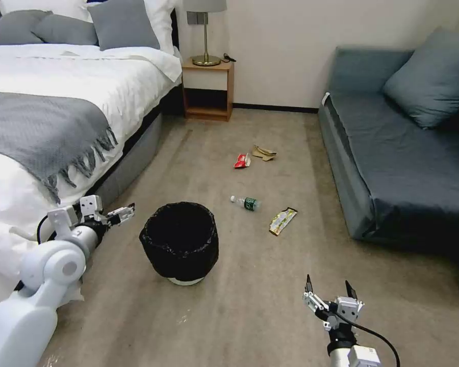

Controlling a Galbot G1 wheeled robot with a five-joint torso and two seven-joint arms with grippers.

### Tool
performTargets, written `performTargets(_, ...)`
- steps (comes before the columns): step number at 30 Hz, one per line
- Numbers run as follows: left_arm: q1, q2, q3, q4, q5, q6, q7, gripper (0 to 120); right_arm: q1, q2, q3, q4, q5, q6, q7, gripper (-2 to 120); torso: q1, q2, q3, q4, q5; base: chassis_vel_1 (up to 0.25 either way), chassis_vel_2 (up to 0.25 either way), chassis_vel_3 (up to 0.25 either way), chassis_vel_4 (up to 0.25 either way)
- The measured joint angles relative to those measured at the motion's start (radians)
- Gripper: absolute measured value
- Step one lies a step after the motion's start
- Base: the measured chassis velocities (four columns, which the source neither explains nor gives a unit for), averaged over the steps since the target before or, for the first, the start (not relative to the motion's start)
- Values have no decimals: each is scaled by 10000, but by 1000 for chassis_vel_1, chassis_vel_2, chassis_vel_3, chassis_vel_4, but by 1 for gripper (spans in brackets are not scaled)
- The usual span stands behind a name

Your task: Pick up the trash bin, then pick up the garbage on the floor and place it into the trash bin.

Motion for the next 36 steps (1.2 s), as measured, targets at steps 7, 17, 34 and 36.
performTargets(7, -609, -594, 763, 1373, 430, 35, 146, 98, -62, 0, 93, 24, -58, 47, 10, 100, 0, 0, 0, 0, -2, 0, 0, 0, 0)
performTargets(17, -1050, -1219, 1383, 2209, 721, 42, 207, 98, -53, 0, 245, 122, 3, 35, 31, 100, 0, 0, 0, 0, 0, 0, 0, 0, 0)
performTargets(34, -1362, -1987, 1699, 3089, 900, 144, 11, 98, -16, 0, 334, 269, 69, -110, 42, 100, 0, 0, -1, 0, -1, 0, 0, 0, 0)
performTargets(36, -1400, -2097, 1716, 3216, 874, 188, -79, 97, -12, 0, 310, 290, 79, -156, 42, 100, 0, 0, -1, 0, -2, 0, 0, 0, 0)
